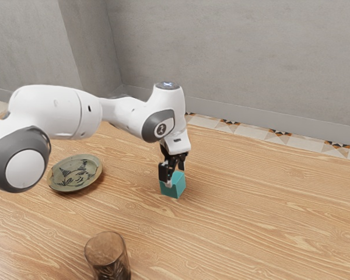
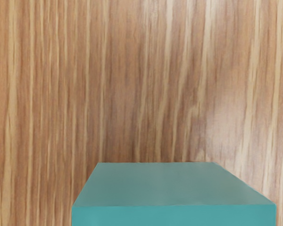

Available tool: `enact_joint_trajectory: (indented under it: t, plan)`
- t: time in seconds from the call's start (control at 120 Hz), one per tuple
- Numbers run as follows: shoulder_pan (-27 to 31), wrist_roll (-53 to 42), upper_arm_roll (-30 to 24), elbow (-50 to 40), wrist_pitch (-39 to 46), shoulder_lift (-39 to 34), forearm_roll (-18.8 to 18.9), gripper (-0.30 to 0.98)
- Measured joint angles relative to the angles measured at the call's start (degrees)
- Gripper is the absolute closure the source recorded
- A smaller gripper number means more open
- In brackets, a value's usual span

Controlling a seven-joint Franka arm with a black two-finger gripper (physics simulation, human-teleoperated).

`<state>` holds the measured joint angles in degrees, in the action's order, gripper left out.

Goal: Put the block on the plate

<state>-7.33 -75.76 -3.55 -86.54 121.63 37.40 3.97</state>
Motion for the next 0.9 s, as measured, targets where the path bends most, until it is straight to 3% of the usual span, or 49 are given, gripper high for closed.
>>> enact_joint_trajectory:
  t: [0.317, 0.433, 0.567, 0.7, 0.9]
  plan:
    - [0.0, -2.6, 0.3, -0.1, 1.1, 2.1, -0.7, 0.01]
    - [0.0, -3.0, 0.3, -0.1, 1.3, 2.1, -0.6, 0.25]
    - [-0.1, -3.4, 0.3, -0.1, 1.4, 1.6, -0.4, 0.27]
    - [-0.4, -3.6, 0.4, -0.8, 1.5, -1.0, -0.5, 0.27]
    - [0.3, -3.8, 0.5, -8.9, 1.6, -10.2, -0.9, 0.27]
